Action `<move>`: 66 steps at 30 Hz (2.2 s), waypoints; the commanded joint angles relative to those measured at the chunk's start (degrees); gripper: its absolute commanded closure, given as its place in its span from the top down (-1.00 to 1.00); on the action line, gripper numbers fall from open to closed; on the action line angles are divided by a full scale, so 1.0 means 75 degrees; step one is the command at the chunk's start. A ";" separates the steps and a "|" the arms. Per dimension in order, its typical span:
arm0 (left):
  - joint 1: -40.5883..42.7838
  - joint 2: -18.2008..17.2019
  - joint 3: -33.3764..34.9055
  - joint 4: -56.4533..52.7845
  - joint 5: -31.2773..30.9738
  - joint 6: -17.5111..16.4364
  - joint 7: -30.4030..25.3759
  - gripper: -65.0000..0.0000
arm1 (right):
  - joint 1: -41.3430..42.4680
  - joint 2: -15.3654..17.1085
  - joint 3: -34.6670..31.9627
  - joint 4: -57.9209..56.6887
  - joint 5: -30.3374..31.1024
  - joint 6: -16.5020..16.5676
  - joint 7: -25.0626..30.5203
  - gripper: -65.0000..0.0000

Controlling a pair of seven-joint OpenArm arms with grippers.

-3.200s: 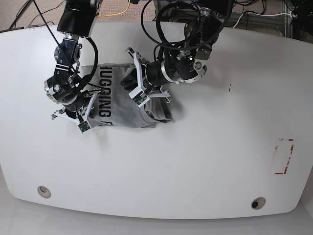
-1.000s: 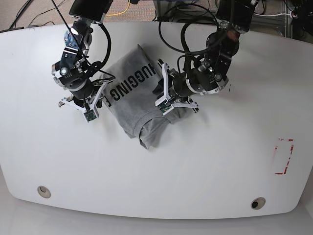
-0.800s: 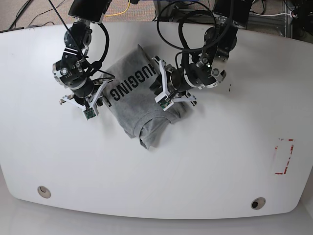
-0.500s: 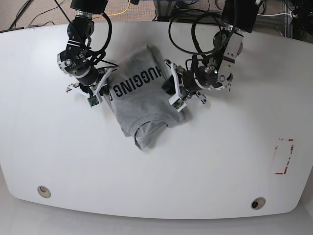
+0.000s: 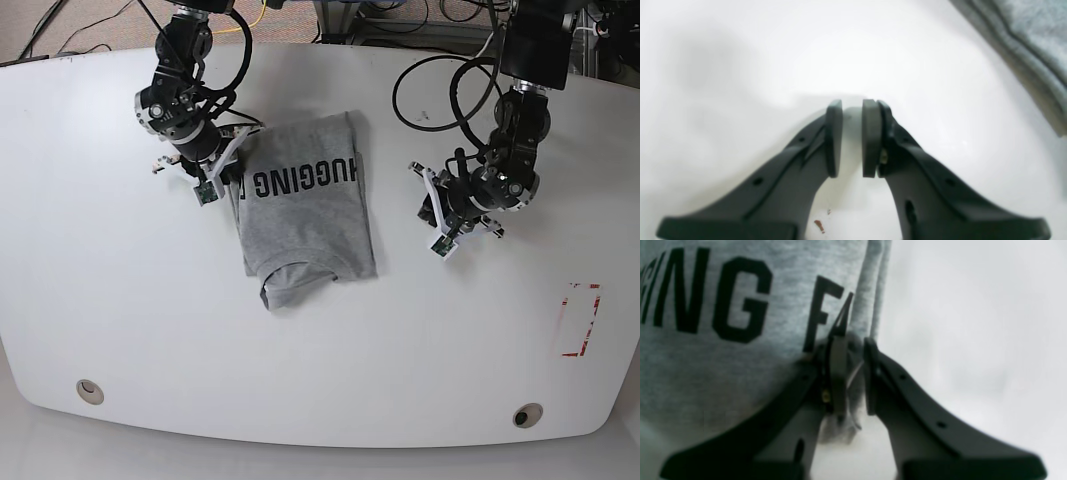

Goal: Layout the t-shirt on the table in an organized manner, then fold the t-shirt properly
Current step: 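Rotate the folded shirt with both grippers to straighten it, then release with the right gripper and grasp the shirt with the left gripper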

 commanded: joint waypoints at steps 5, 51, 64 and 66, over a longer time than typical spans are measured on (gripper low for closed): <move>-0.0140 0.0017 -0.0204 0.1038 -0.0098 -0.0040 0.0179 -0.70 | 0.0031 -0.0146 -0.0028 0.0857 -0.0021 0.0077 -0.0862 -0.76; 0.0376 0.3170 0.3488 -0.0099 0.3606 0.5199 -0.3126 -0.70 | 0.0371 0.0944 0.1344 0.2076 -0.0045 0.0077 -0.1589 -0.76; 0.0094 0.1869 0.3957 -0.2349 0.4403 0.5187 -0.4463 -0.70 | 0.0324 0.0909 0.1390 0.2076 -0.0010 0.0077 -0.1589 -0.76; 0.0094 0.1447 0.3957 -0.2349 0.4403 0.5094 -0.4580 -0.70 | 0.0324 0.0909 0.1390 0.2076 -0.0010 0.0077 -0.1589 -0.76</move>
